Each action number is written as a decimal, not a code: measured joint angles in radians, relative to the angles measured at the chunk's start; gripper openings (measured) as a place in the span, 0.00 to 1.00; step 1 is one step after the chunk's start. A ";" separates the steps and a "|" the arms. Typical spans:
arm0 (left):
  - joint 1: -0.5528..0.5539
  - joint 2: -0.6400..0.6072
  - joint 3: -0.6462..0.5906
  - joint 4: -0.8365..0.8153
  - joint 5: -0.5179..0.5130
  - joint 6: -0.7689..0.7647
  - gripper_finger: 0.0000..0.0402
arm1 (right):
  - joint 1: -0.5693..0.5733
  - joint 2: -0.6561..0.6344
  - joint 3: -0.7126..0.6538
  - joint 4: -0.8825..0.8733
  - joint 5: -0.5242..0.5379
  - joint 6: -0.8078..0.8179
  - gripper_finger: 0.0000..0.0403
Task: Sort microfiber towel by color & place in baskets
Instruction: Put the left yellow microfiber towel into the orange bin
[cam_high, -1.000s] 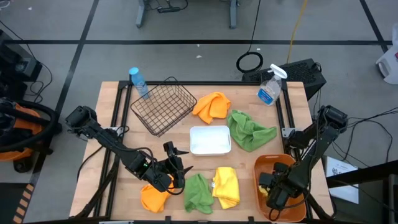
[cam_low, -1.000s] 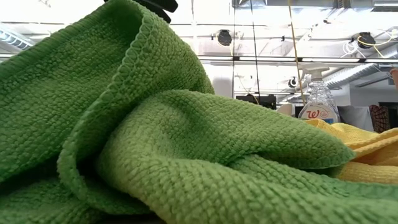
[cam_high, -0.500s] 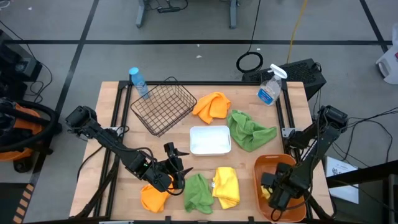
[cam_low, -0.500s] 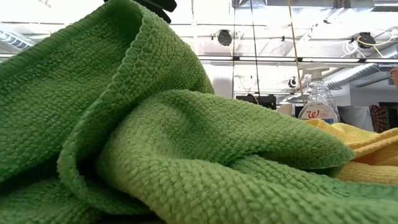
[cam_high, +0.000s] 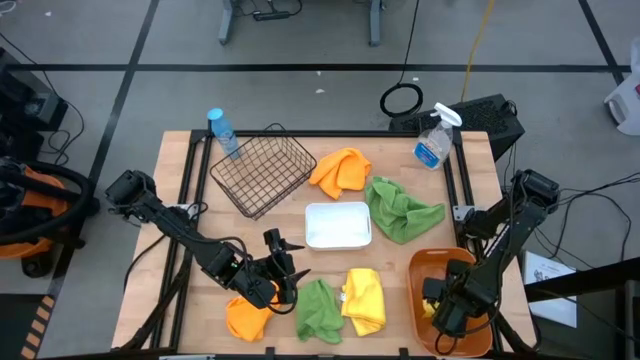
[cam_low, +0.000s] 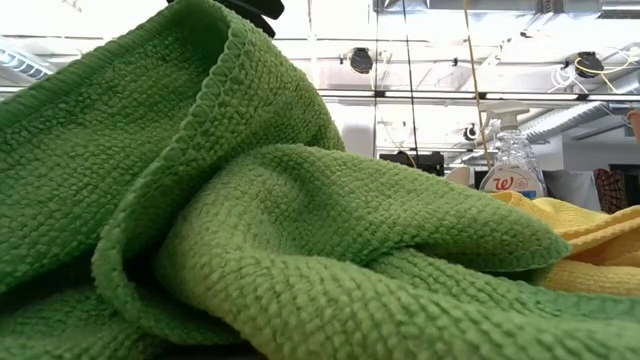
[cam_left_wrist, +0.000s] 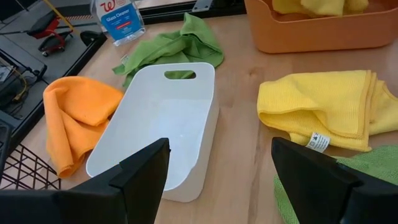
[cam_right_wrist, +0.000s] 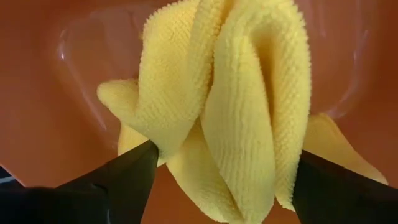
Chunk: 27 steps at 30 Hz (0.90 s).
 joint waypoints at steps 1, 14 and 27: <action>0.000 0.000 0.000 0.000 0.000 0.000 0.72 | 0.000 0.000 0.000 0.001 0.002 0.005 0.78; 0.000 0.000 0.000 0.009 0.000 -0.006 0.72 | 0.000 0.000 0.075 -0.061 0.058 0.018 0.78; 0.000 0.000 0.000 0.043 0.000 -0.008 0.72 | 0.047 -0.001 0.147 -0.217 0.274 0.034 0.78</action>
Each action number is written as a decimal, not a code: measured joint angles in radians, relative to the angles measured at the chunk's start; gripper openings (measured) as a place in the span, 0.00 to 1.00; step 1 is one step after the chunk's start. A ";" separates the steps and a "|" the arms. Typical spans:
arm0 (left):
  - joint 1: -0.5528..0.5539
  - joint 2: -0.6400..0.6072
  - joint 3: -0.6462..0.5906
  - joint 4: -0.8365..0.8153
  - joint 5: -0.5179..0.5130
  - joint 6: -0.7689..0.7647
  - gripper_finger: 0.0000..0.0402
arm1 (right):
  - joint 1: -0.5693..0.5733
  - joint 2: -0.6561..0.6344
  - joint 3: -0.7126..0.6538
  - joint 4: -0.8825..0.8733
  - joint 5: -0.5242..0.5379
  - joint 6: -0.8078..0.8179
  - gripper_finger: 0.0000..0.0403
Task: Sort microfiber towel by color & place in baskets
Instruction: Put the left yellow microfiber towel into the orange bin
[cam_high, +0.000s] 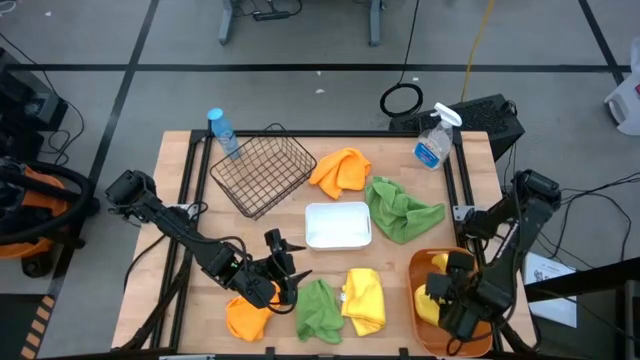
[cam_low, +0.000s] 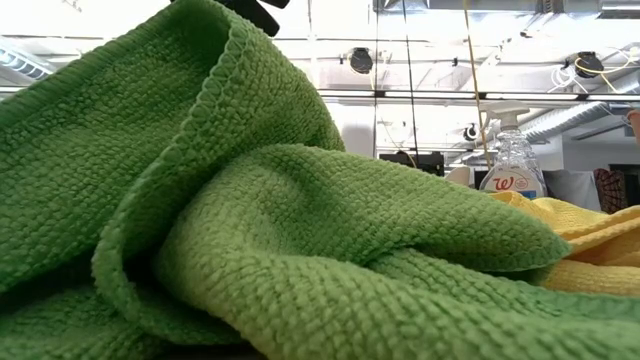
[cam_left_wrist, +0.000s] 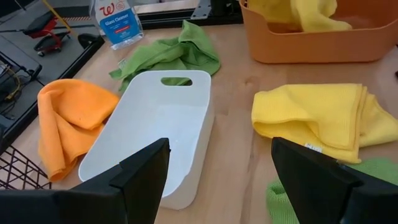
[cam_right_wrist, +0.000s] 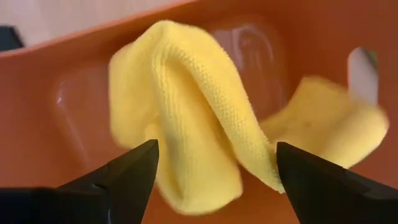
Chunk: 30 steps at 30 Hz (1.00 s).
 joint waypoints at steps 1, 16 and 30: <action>0.000 0.000 0.000 0.005 0.000 0.001 0.72 | 0.011 0.000 -0.010 0.011 0.028 0.018 0.78; -0.003 0.000 0.000 0.010 0.023 0.001 0.72 | 0.091 0.003 -0.022 0.031 0.041 0.089 0.78; -0.011 0.000 0.000 0.010 0.023 0.001 0.72 | 0.093 0.023 0.045 -0.054 0.118 -0.024 0.78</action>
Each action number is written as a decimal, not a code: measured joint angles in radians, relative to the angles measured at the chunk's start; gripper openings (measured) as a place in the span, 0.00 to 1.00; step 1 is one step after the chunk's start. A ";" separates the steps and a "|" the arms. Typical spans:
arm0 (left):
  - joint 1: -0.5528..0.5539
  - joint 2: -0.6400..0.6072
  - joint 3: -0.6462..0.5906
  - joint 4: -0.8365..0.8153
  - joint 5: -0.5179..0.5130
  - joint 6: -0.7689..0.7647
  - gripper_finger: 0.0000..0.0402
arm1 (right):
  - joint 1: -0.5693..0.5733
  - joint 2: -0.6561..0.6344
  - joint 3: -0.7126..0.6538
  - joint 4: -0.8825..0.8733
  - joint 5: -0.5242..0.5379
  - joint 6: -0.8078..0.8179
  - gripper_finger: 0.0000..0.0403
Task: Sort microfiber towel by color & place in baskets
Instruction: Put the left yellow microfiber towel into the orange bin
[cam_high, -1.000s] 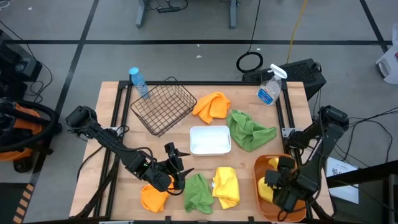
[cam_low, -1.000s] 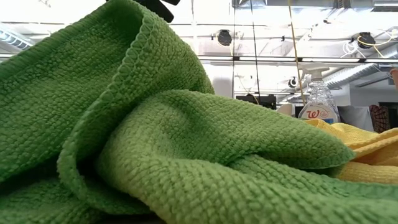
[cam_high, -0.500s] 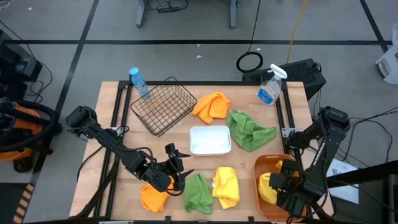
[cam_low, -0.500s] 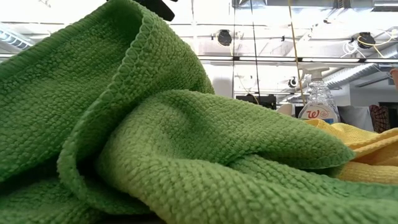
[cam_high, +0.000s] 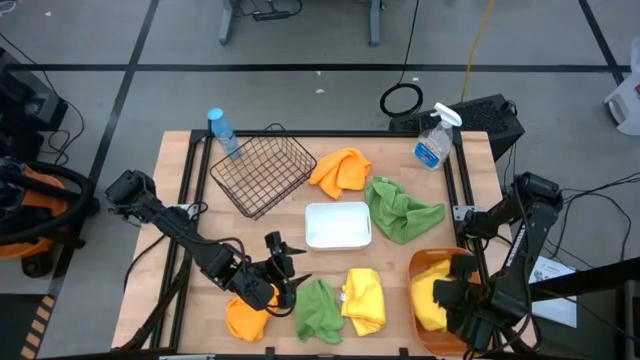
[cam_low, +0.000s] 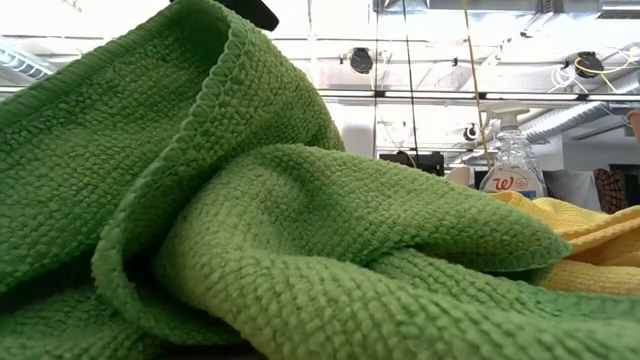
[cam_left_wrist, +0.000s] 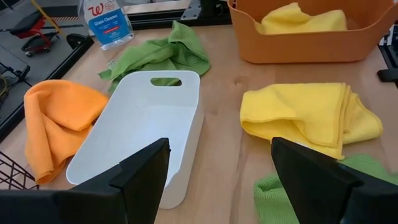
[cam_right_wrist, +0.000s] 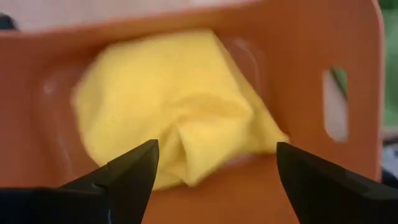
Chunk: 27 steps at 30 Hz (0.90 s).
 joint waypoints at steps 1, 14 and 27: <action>0.000 0.000 0.000 0.000 0.000 0.000 0.72 | 0.000 0.003 0.000 0.010 0.013 -0.016 0.77; 0.000 0.000 0.000 0.000 0.000 0.001 0.72 | -0.002 0.069 -0.161 0.236 0.045 -0.036 0.12; 0.002 0.000 0.000 0.065 0.000 0.021 0.72 | -0.002 0.077 -0.344 0.425 -0.020 0.059 0.03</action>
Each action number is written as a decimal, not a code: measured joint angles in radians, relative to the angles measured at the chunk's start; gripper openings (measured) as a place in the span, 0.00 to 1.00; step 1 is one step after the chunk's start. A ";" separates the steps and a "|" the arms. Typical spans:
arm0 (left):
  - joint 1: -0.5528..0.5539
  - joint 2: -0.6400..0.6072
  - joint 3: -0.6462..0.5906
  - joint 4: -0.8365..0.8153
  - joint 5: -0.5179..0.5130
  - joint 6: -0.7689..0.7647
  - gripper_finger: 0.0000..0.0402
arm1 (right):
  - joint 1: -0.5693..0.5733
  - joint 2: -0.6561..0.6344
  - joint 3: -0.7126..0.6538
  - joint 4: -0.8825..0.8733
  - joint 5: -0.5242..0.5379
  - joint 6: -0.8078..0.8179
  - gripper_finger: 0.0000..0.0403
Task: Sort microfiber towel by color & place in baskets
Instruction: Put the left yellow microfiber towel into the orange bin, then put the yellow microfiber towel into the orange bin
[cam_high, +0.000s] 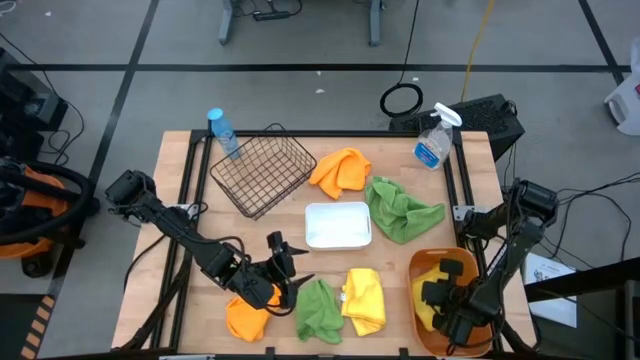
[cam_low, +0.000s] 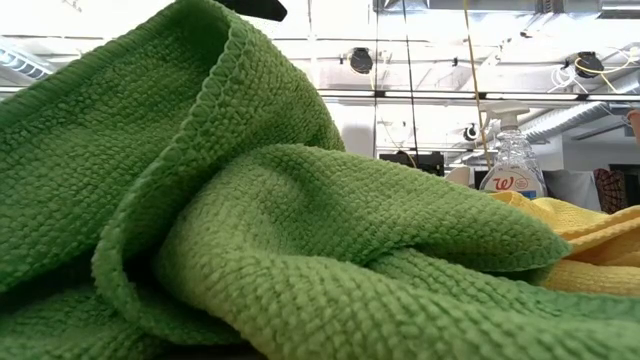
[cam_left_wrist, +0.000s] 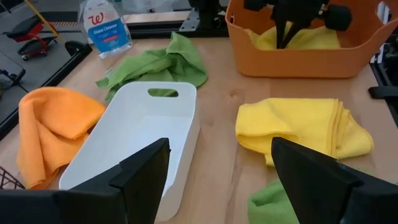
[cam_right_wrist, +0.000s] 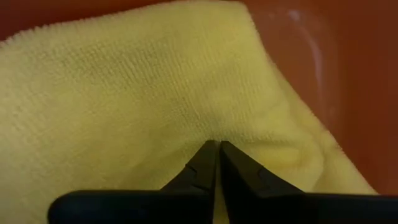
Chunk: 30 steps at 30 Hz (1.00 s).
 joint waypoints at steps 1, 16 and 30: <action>0.000 0.000 0.000 0.004 0.000 0.005 0.72 | 0.000 0.000 0.012 -0.012 -0.009 0.000 0.02; 0.002 0.077 0.001 0.214 0.149 0.151 0.72 | -0.002 -0.001 0.468 -0.342 0.157 0.119 0.25; -0.002 0.170 0.000 0.413 0.266 0.294 0.72 | -0.161 0.174 0.523 0.055 0.238 -0.367 0.64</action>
